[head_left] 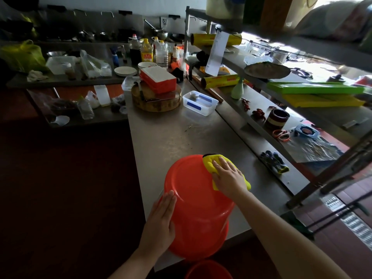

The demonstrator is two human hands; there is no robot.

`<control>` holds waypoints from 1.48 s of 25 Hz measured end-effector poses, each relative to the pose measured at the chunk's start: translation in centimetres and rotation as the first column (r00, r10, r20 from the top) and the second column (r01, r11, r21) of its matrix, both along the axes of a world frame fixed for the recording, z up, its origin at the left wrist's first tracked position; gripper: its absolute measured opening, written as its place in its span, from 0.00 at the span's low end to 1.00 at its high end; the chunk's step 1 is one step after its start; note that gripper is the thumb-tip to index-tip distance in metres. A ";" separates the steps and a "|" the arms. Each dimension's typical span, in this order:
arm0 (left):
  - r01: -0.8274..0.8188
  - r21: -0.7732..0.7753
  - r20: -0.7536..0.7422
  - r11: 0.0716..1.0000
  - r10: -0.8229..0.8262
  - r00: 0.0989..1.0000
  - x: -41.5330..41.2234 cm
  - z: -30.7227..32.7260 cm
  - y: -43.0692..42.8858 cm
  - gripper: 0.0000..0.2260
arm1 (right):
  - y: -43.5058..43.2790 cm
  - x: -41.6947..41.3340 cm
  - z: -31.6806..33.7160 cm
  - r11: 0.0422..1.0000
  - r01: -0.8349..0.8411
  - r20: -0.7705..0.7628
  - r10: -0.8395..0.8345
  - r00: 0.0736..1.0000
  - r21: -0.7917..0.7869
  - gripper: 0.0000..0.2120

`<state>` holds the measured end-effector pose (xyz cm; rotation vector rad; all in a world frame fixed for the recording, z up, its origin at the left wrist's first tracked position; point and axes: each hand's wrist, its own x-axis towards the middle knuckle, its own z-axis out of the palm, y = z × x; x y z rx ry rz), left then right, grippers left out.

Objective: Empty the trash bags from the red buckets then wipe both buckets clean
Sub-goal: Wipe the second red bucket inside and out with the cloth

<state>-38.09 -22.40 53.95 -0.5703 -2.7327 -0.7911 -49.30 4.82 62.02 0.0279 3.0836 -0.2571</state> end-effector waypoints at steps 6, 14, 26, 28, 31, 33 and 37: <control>-0.008 -0.040 -0.002 0.999 0.007 1.000 0.1 -0.3 0.1 0.31 | 1.2 7.3 -1.6 0.968 0.018 -0.140 -0.055 0.989 -0.252 0.24; 0.022 -0.073 0.054 0.997 -0.018 0.998 0.6 0.8 0.3 0.30 | -1.9 14.5 -3.7 0.909 -0.073 -0.322 -0.070 0.944 -0.411 0.24; -0.143 0.405 0.360 0.903 -0.014 0.933 0.8 1.1 -0.5 0.31 | -6.4 15.6 -3.5 0.937 -0.331 -0.255 0.348 0.902 0.109 0.25; -0.092 0.389 0.345 0.917 -0.052 0.937 0.7 1.2 -0.6 0.30 | -7.3 14.5 -2.4 0.917 -0.366 -0.189 0.392 0.900 0.158 0.25; -0.093 0.345 0.366 0.934 -0.042 0.930 0.8 1.1 -0.9 0.34 | -9.2 12.2 -0.8 0.898 -0.411 -0.085 0.427 0.900 0.158 0.27; -0.108 0.321 0.369 0.941 -0.019 0.929 1.0 0.9 -1.0 0.37 | -10.6 10.5 -0.1 0.896 -0.421 -0.038 0.430 0.902 0.139 0.27; -0.128 0.333 0.376 0.934 -0.007 0.926 1.3 0.0 -1.1 0.37 | -13.0 7.2 1.0 0.917 -0.385 -0.007 0.388 0.922 0.102 0.26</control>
